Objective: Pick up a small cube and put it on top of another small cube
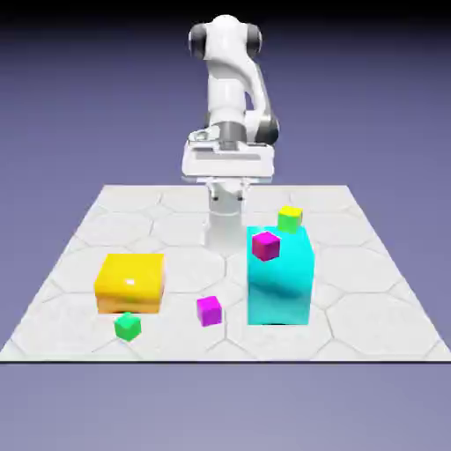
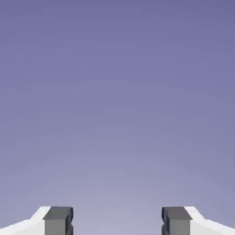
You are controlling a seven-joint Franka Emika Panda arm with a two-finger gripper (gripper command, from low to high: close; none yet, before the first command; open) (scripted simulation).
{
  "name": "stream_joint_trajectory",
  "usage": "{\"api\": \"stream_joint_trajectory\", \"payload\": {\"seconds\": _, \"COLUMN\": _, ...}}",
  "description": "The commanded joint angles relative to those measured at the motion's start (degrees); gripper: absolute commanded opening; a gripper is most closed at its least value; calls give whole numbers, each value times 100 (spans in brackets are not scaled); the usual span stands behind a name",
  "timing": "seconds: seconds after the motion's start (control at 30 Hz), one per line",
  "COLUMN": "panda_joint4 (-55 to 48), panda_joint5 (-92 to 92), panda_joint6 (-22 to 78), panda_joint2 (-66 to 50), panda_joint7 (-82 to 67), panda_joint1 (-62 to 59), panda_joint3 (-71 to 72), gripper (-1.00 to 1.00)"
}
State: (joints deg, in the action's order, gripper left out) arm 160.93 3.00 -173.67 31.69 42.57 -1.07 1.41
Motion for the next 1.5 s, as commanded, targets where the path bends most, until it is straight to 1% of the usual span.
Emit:
{"api": "stream_joint_trajectory", "payload": {"seconds": 0.0, "panda_joint4": -6, "panda_joint5": 250, "panda_joint6": 28, "panda_joint2": -80, "panda_joint7": 10, "panda_joint1": -146, "panda_joint3": 117, "gripper": 0}}
{"api": "stream_joint_trajectory", "payload": {"seconds": 1.47, "panda_joint4": -268, "panda_joint5": 11213, "panda_joint6": 1244, "panda_joint2": -3615, "panda_joint7": 427, "panda_joint1": -6549, "panda_joint3": 5270, "gripper": 0}}
